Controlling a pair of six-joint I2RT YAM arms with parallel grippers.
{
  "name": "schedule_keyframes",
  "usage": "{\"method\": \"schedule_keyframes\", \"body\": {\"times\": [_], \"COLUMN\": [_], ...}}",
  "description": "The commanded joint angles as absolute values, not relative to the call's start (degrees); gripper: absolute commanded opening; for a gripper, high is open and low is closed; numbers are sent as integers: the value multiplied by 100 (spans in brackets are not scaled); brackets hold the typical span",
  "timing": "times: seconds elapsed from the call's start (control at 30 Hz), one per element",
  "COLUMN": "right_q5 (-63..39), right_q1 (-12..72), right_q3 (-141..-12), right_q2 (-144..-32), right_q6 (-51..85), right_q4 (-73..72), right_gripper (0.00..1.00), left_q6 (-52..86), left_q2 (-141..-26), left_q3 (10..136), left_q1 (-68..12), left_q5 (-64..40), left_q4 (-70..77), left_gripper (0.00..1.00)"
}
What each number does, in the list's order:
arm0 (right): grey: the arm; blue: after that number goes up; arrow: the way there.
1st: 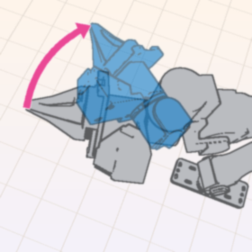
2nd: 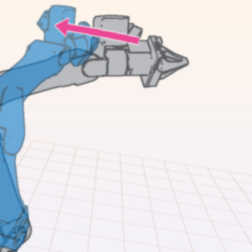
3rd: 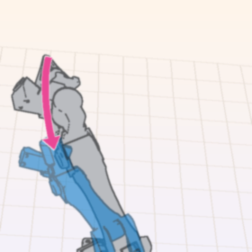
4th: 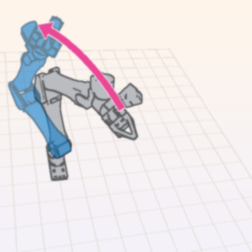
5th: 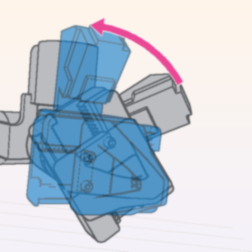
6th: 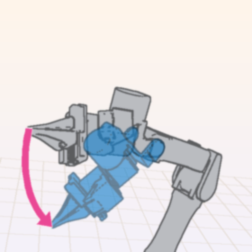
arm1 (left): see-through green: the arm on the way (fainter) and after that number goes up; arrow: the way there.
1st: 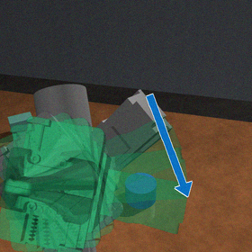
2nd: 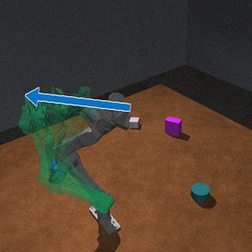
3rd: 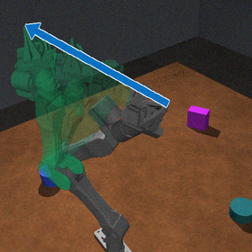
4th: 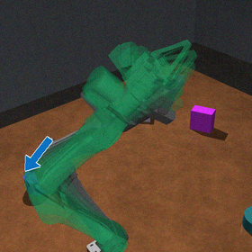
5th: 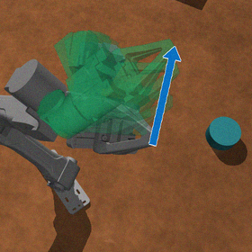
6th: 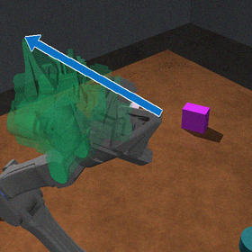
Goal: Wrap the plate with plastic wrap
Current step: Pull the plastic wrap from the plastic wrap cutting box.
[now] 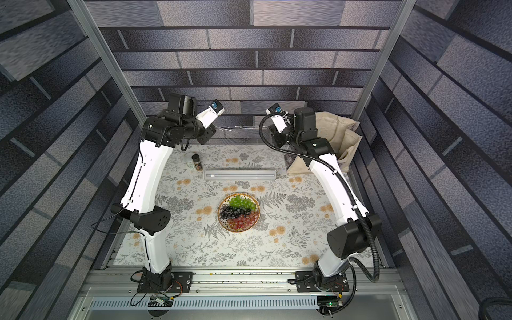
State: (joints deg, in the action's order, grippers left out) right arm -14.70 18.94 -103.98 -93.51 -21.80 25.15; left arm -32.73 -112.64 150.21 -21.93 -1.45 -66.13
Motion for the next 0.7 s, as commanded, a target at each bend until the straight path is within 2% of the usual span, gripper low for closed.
{"method": "schedule_keyframes", "body": {"times": [0.0, 0.27, 0.67], "right_q5": [-1546, -1535, -1477], "right_q1": [1863, 1872, 1890], "right_q3": [-10251, -10046, -9833], "right_q2": [-9144, -9343, -9295], "right_q6": [-2059, -1970, -2120], "right_q4": [2171, 2114, 2163], "right_gripper": [0, 0, 0], "left_q6": [-3184, -3105, -2980], "left_q2": [-11153, -10978, -10926], "left_q3": [14796, 13685, 13393], "left_q1": [-2206, -2181, -2148], "left_q5": [-169, -193, -528], "left_q4": [-6413, -5793, -5746], "left_gripper": [0, 0, 0]}}
